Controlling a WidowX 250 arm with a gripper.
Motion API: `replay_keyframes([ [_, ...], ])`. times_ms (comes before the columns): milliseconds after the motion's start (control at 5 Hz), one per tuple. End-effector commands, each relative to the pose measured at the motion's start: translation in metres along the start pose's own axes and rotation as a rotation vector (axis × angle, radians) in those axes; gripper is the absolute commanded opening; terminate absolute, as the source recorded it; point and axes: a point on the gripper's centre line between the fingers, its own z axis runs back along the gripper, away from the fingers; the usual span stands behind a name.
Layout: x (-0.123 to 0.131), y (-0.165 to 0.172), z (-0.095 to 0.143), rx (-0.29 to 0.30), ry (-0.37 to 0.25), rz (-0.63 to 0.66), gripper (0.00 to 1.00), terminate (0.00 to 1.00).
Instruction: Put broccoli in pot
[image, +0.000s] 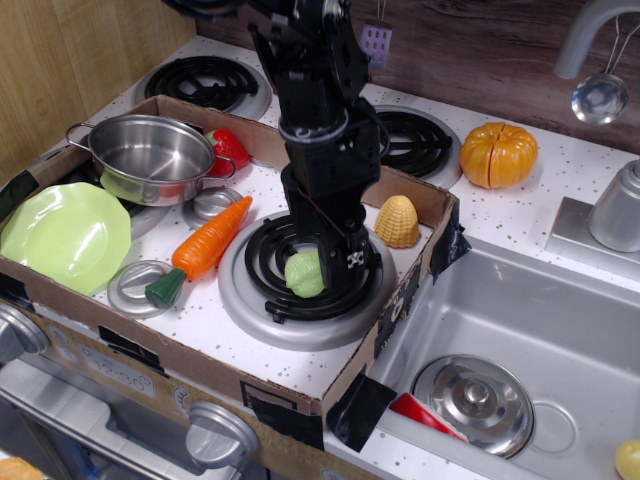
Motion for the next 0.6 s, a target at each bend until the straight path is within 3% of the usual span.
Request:
replay_keyframes([
  [0,-0.0076,0.0100,0.0034,0.041,0.031,0.022,1.00,0.00],
  [400,-0.0142,0.0105,-0.0064,-0.006,0.037,0.037,1.00,0.00],
])
